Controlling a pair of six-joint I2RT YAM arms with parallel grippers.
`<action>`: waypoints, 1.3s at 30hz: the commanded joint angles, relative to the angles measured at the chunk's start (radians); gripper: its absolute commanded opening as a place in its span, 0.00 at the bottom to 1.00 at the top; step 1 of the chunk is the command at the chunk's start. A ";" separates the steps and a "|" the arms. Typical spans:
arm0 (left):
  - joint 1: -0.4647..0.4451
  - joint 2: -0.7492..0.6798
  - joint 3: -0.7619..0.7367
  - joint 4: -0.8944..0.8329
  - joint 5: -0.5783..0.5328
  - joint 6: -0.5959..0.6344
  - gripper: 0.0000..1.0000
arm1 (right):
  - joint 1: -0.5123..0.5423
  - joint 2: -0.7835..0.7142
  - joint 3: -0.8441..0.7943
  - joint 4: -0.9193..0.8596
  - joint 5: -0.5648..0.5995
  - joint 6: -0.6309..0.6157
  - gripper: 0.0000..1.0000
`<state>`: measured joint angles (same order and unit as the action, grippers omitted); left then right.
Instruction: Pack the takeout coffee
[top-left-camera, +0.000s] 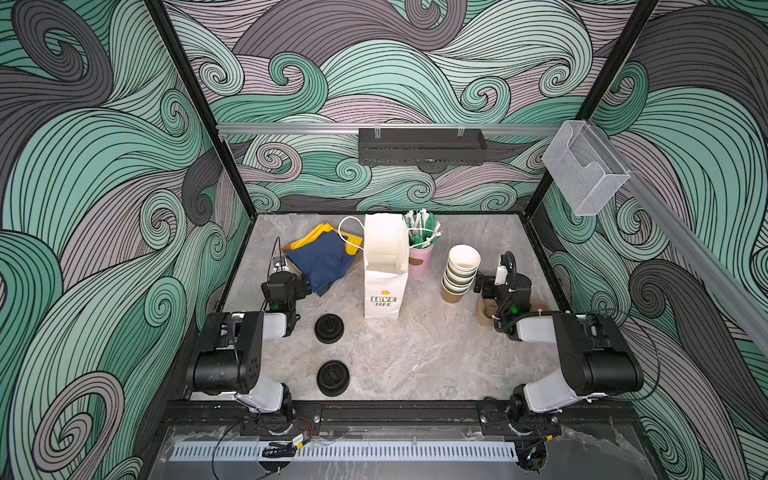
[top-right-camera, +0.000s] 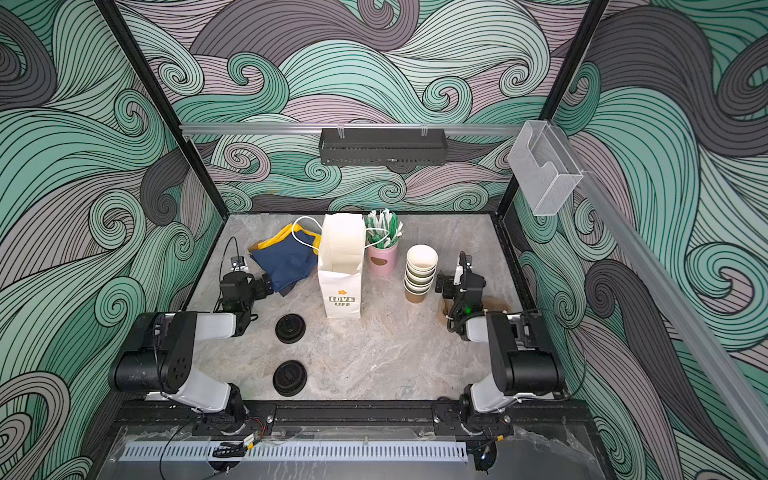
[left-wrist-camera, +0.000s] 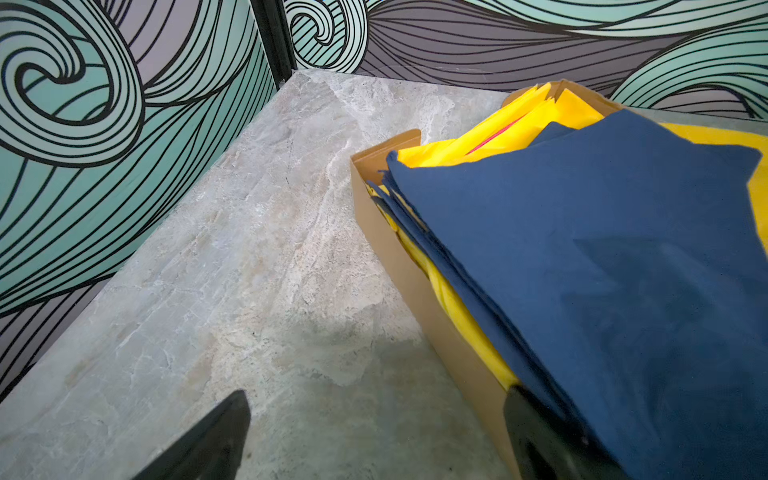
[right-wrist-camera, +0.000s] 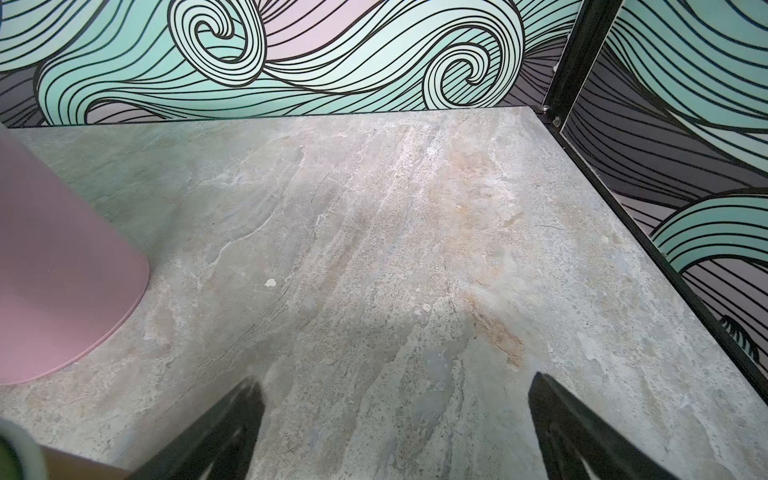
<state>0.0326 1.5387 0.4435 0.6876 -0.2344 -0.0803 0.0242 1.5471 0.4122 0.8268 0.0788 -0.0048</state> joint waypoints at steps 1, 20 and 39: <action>0.000 -0.018 0.021 -0.016 0.010 -0.001 0.99 | 0.003 -0.013 -0.009 0.017 0.009 -0.018 0.99; 0.001 -0.018 0.023 -0.020 0.012 -0.001 0.99 | 0.002 -0.012 -0.009 0.017 0.009 -0.017 0.99; 0.007 -0.397 0.281 -0.603 -0.103 -0.127 0.99 | -0.026 -0.726 0.196 -1.021 0.351 0.345 0.99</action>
<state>0.0326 1.1683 0.6132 0.3027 -0.3065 -0.1379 0.0189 0.8776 0.4900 0.2321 0.3622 0.1753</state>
